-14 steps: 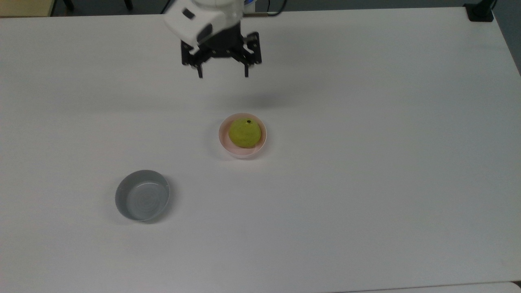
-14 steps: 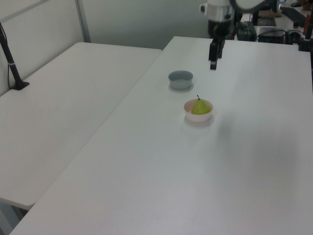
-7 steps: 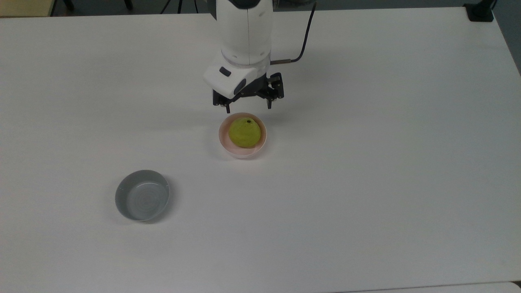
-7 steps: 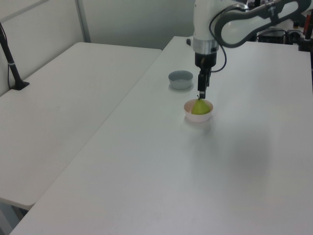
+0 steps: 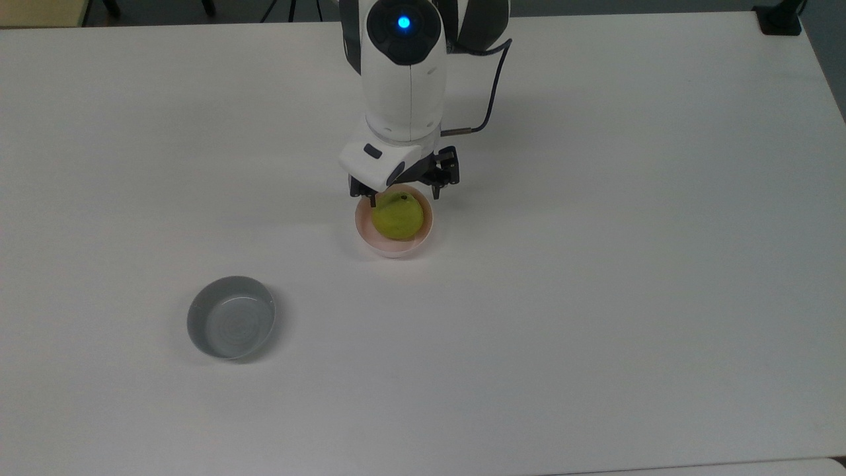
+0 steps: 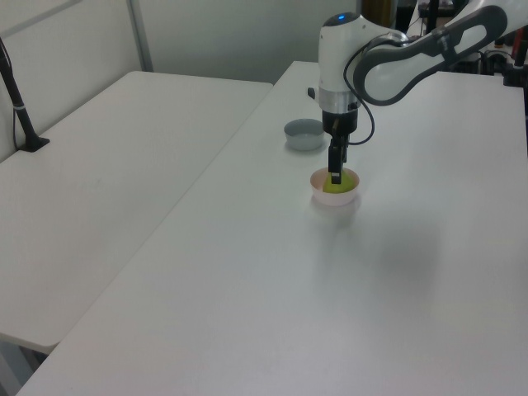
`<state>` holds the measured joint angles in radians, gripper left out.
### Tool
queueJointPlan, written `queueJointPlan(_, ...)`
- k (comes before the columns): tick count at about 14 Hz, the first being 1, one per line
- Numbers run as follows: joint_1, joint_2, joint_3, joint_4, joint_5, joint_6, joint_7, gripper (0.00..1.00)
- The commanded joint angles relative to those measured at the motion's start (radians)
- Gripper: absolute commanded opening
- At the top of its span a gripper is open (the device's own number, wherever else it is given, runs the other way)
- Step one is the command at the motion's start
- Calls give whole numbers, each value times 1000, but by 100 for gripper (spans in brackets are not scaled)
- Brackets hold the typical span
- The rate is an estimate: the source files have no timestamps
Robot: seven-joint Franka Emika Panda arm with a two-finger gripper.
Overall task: Pick up a pear from the bowl
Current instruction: 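Lower the gripper over the yellow-green pear in the pink bowl, then close the gripper around the pear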
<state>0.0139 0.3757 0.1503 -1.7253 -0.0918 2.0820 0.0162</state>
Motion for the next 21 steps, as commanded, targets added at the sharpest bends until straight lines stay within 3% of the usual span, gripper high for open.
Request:
queueJointPlan(1, 1, 19, -6, -2, -52, 26, -24, 93)
queueJointPlan(7, -2, 51, -12, 0, -55, 75, -24, 86)
queueJointPlan(13, 0, 60, -11, -2, -71, 76, -22, 84)
queueJointPlan(17, 1, 57, -12, -2, -74, 75, -22, 51)
queueJointPlan(21, 0, 34, -11, 1, -72, 61, -16, 43)
